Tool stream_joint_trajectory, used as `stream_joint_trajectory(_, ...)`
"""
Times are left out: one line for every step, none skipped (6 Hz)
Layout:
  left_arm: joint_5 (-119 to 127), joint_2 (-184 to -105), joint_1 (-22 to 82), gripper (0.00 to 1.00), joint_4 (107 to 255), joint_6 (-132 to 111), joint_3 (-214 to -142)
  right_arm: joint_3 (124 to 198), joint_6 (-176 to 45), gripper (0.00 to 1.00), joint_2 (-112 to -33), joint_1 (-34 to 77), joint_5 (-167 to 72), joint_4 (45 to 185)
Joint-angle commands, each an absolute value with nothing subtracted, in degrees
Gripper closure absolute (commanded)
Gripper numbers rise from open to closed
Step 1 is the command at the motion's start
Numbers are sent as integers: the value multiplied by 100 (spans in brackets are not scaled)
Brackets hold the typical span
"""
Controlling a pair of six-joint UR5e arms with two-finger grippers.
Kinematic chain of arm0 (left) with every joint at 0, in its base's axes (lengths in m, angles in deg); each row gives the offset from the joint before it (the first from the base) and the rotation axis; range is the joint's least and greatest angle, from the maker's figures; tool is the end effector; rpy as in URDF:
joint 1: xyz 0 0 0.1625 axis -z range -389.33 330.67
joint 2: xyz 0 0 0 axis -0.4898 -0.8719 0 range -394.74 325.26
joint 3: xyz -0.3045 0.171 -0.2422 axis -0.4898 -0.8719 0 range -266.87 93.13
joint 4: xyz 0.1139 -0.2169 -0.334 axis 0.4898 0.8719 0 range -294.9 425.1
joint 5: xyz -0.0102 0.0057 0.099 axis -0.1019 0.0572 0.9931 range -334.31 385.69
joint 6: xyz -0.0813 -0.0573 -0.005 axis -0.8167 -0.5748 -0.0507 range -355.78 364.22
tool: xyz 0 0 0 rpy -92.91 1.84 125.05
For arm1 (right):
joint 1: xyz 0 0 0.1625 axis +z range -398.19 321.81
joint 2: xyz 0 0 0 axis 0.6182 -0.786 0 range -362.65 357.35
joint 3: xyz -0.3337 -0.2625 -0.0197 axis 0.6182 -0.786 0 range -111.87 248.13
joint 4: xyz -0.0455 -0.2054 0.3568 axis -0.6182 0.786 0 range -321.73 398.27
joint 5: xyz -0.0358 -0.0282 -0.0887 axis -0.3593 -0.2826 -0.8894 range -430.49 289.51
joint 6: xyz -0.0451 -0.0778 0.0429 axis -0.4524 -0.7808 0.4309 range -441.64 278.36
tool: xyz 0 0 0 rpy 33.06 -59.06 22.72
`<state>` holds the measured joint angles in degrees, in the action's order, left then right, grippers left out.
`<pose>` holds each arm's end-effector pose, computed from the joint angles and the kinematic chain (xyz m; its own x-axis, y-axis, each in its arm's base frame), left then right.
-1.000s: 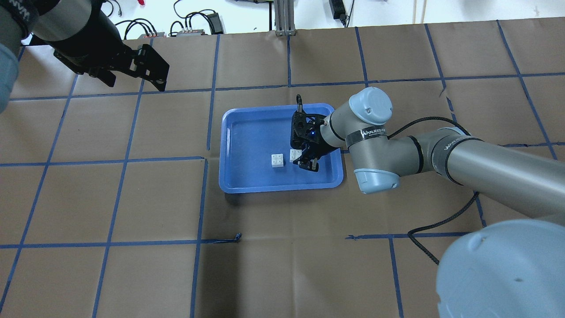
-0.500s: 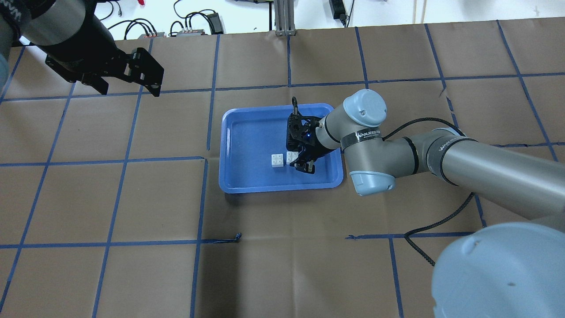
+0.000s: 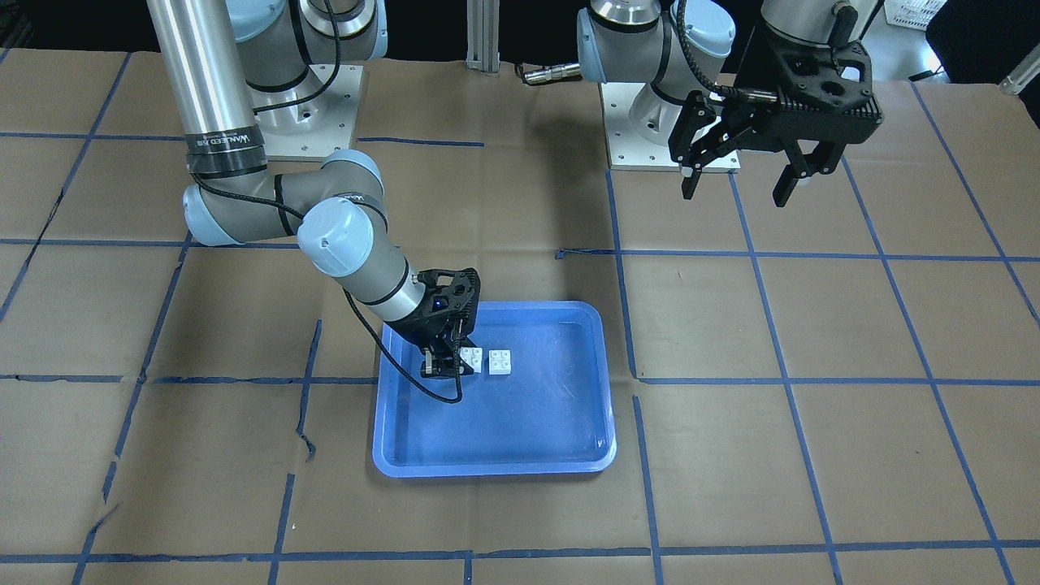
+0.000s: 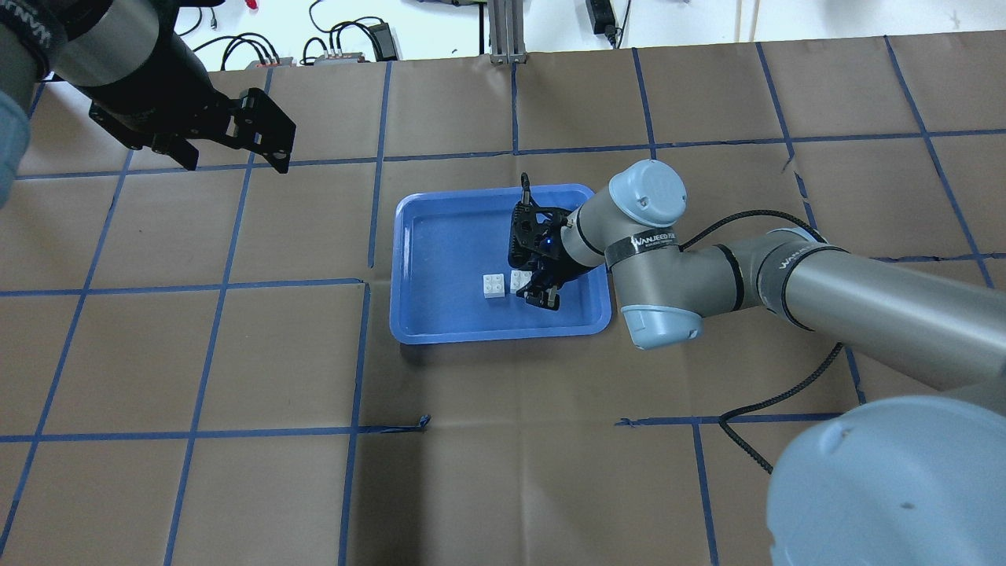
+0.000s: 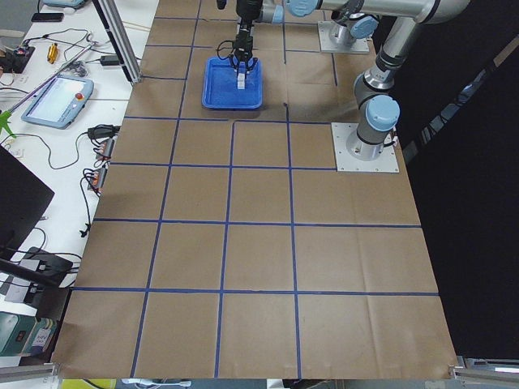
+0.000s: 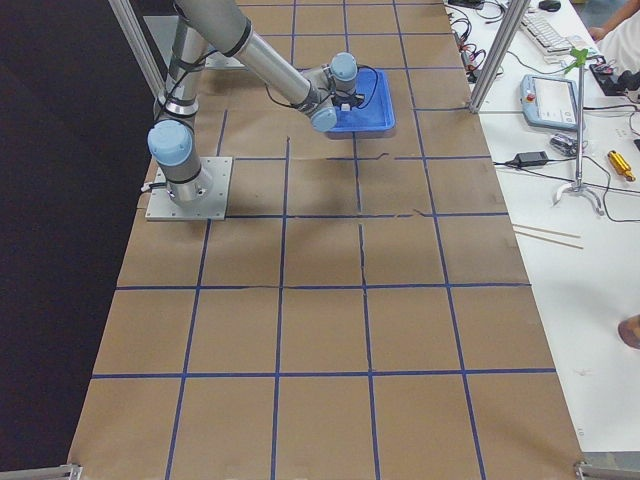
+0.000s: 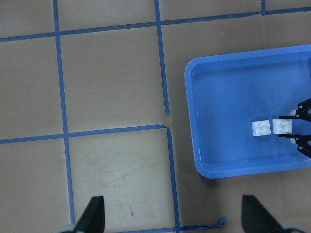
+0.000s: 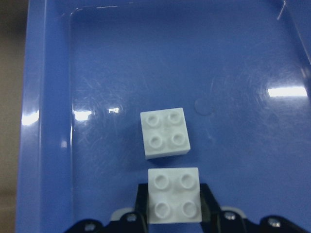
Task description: Assemble white blocks and place on blue tray
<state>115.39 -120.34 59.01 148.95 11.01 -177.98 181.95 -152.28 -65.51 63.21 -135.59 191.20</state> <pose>-0.1200 -0.4773 0.5269 -0.9959 0.0888 -0.0144 0.0899 0.9824 -0.1634 0.2820 -0.5116 0.1684 -0.1066 -0.9925 0.0590 -0.8867 0.0680 -0.4573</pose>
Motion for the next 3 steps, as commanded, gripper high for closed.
stream_joint_trajectory(11516, -12052, 5909, 1, 14877, 1116, -17854, 18186, -15204, 74, -6497, 6333, -13579, 19173)
stream_joint_trajectory(11525, -12105, 5927, 1, 14869, 1090, -17854, 18160, -15239, 74, -6480, 6341, -13579, 19278)
stream_joint_trajectory(11525, -12062, 5944, 1, 14877, 1107, -17836, 18142, -15274, 74, -6479, 6350, -13579, 19279)
